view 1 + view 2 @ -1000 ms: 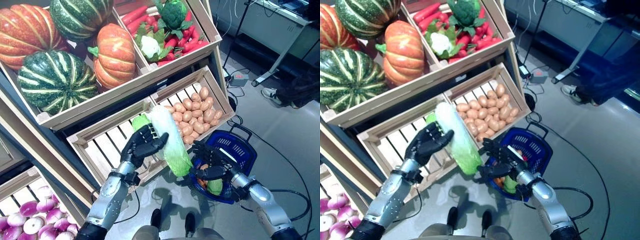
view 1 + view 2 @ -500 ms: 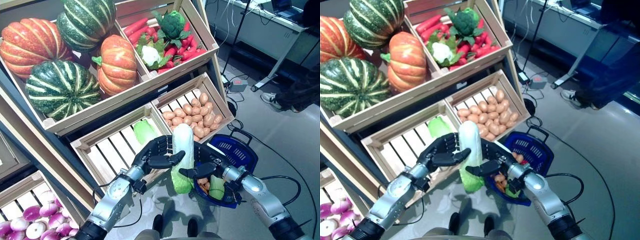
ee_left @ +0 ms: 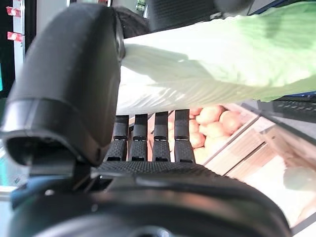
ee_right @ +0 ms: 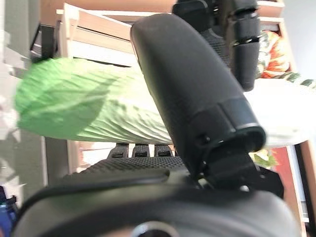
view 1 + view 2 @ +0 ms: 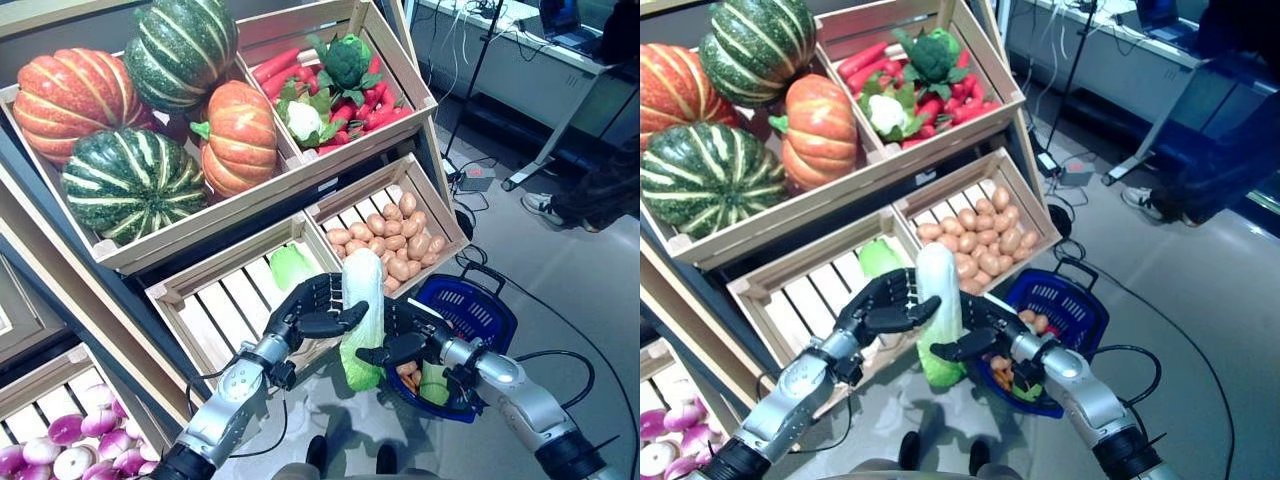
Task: Put vegetables into the basket
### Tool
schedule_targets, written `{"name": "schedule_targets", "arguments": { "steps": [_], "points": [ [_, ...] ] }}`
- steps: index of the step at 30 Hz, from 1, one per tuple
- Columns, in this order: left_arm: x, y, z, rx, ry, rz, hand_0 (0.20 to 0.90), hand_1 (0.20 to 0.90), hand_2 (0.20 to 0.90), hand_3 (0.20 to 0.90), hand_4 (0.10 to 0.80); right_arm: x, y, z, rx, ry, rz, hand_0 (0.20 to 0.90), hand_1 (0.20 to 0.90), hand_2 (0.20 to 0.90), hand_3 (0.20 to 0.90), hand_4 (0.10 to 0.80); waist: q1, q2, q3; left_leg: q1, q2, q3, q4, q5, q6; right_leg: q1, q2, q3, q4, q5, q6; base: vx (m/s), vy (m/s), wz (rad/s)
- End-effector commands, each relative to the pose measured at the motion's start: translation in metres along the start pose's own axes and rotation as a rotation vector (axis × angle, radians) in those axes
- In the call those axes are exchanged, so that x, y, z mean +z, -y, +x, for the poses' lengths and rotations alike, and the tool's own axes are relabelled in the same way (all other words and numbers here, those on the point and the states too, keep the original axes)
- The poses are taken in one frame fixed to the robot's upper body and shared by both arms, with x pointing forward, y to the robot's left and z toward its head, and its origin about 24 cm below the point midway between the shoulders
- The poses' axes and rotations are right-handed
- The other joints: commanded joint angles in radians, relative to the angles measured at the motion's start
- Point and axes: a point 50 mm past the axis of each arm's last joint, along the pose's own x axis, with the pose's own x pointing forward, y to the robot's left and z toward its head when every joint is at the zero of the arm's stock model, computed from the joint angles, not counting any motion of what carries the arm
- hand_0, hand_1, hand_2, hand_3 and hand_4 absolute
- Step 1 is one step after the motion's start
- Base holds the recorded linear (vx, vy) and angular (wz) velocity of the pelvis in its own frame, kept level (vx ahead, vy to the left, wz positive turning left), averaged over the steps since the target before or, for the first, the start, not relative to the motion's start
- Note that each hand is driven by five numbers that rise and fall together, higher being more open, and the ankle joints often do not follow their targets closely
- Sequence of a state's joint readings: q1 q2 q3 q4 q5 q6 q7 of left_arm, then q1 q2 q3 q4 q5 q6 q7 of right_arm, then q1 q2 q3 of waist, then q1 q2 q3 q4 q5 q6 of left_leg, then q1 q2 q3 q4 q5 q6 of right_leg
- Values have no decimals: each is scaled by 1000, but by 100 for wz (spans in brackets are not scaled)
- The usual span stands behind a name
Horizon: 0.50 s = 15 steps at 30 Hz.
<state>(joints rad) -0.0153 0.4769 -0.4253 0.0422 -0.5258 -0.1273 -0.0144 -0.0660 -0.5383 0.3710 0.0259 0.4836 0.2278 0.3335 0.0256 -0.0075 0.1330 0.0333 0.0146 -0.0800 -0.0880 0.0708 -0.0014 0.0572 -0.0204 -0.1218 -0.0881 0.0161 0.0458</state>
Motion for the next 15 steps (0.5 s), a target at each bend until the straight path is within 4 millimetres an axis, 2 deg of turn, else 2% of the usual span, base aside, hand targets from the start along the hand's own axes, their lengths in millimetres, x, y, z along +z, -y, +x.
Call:
{"name": "schedule_targets", "arguments": {
  "steps": [1,10,11,12,15],
  "points": [
    [68,9,16,-45,427,-66,300,300,300,300,400,9,-23,9,87,74,103,900,900,900,900,800,11,-52,-105,-18,-10,-8,1,-28,17,-14,-82,0,1,68,35,0,0,0],
    [72,14,17,-64,460,-216,300,300,300,300,400,-3,-29,14,88,27,159,900,900,900,900,800,14,-54,-108,-23,-9,-10,1,-26,13,-16,-83,-6,1,68,34,0,0,0],
    [72,16,17,-70,462,-221,300,300,300,300,400,-5,-30,15,87,20,165,514,514,514,514,543,14,-54,-108,-24,-9,-12,1,-25,13,-17,-83,-5,1,69,34,0,0,0],
    [72,18,17,-81,465,-224,300,300,300,300,400,-6,-32,15,85,18,171,300,300,300,300,400,14,-54,-108,-25,-9,-13,1,-25,13,-18,-83,-5,1,69,33,0,0,0],
    [71,20,16,-94,462,-240,300,300,300,300,400,-6,-34,16,84,21,179,300,300,300,300,400,14,-54,-108,-27,-9,-12,1,-24,12,-19,-82,-4,1,69,34,0,0,0]
  ]
}}
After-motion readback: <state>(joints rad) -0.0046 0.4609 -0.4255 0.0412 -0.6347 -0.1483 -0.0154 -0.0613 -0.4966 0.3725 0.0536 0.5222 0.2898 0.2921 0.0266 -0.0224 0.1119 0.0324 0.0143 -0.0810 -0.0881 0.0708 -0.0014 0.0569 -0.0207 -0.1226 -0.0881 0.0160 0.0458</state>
